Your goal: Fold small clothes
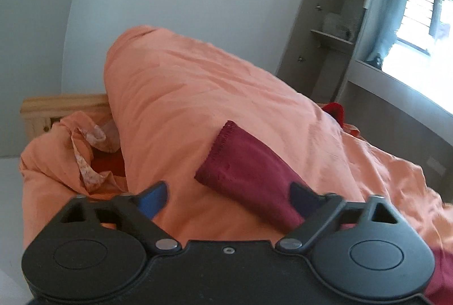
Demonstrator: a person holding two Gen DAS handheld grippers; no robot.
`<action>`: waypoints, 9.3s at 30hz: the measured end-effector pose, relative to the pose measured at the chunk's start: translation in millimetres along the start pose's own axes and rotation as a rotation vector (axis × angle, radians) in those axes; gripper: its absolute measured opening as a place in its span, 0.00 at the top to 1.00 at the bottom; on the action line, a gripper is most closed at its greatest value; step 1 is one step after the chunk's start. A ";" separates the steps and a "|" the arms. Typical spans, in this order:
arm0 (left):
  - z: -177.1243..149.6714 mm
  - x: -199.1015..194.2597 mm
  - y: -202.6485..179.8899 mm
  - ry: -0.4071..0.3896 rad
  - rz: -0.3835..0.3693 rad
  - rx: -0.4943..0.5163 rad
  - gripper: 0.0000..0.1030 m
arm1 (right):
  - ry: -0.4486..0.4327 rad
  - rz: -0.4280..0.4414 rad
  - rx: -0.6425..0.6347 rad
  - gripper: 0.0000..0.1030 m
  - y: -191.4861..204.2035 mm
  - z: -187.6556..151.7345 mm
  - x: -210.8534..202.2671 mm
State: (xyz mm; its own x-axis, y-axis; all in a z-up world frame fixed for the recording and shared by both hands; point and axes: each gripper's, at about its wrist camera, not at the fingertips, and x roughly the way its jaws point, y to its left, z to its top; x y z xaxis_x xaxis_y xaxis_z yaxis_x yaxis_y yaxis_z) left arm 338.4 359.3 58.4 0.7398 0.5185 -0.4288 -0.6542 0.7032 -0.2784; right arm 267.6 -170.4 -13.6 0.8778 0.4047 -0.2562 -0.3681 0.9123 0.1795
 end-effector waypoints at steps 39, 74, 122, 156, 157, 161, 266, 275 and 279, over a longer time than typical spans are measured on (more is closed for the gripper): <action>-172.0 -249.0 -256.7 -0.207 -0.913 0.575 0.94 | -0.049 -0.132 0.154 0.00 -41.2 -18.5 -66.1; -123.2 -103.3 -167.9 0.144 -0.595 0.524 0.36 | -0.114 0.033 0.206 0.02 -20.7 -2.4 -4.2; -120.9 9.6 -184.7 0.287 -0.496 0.251 0.50 | -0.095 -0.025 0.094 0.43 -5.1 -16.9 38.3; -127.8 -192.1 -120.4 0.219 -0.601 0.400 0.01 | -0.032 -0.122 -0.070 0.00 19.3 -38.1 -105.0; -132.8 -200.0 -116.0 0.236 -0.608 0.406 0.01 | -0.009 -0.125 -0.081 0.00 21.4 -42.7 -109.5; -155.1 -228.2 -100.7 0.251 -0.607 0.497 0.01 | 0.093 -0.142 -0.186 0.00 36.1 -64.7 -119.4; -163.1 -461.2 -47.6 -0.295 -0.642 0.937 0.97 | -0.402 -0.192 -0.432 0.95 69.7 4.8 -315.7; -139.5 -456.3 -85.4 -0.231 -0.655 0.924 0.96 | -0.413 -0.211 -0.385 0.95 54.1 32.7 -294.5; -119.5 -414.9 -124.3 -0.160 -0.632 0.885 0.96 | -0.388 -0.222 -0.401 0.95 36.2 60.5 -250.7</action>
State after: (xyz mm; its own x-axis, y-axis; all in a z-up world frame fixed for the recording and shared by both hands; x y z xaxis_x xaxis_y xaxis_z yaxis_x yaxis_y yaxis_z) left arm 93.9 -1.4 168.2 0.9555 -0.0464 -0.2913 0.1470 0.9311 0.3337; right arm 52.8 -242.7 114.6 0.9670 0.2180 0.1321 -0.1839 0.9555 -0.2307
